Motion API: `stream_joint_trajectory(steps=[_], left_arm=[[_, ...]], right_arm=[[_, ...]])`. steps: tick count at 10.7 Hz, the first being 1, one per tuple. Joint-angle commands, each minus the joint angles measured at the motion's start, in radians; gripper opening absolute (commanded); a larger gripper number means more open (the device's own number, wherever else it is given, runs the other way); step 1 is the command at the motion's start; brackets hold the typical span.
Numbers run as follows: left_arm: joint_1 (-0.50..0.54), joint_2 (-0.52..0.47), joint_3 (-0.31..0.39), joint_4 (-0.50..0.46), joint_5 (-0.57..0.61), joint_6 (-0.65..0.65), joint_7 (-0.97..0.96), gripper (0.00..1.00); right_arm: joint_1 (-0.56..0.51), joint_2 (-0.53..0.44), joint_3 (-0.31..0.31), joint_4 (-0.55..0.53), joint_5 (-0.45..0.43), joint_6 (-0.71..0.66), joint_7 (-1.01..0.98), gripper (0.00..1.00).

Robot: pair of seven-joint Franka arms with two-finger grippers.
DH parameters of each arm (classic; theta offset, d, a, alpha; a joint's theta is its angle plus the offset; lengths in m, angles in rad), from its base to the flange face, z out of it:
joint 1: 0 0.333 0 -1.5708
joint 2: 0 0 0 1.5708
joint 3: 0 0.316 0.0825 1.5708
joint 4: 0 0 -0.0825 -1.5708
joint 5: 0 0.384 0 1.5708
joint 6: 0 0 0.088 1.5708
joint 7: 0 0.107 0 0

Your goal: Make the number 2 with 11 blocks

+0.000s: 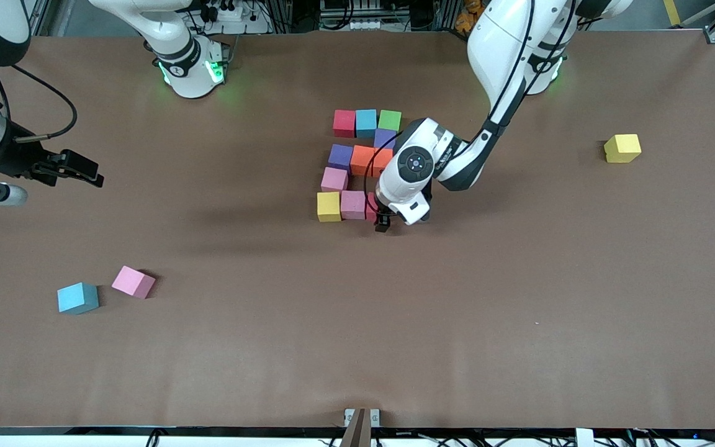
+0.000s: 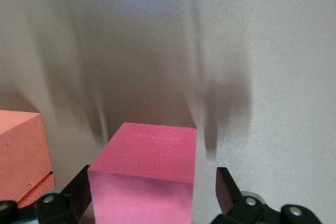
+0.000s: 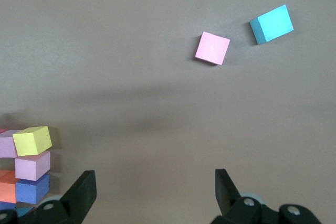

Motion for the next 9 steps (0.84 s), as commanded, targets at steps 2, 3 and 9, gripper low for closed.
stream_joint_trajectory(steps=[2,3,9], left_arm=[[0.023,-0.058,-0.019,-0.004,-0.003,-0.051,0.081,1.0],[0.029,-0.087,-0.024,-0.003,-0.003,-0.095,0.119,1.0],[0.144,-0.251,-0.06,0.003,0.096,-0.208,0.496,1.0]], right_arm=[[0.013,-0.006,-0.006,-0.005,-0.021,0.0,0.013,1.0],[0.013,-0.006,-0.006,-0.005,-0.021,-0.001,0.012,1.0],[0.013,-0.006,-0.006,-0.005,-0.021,-0.003,0.013,1.0]])
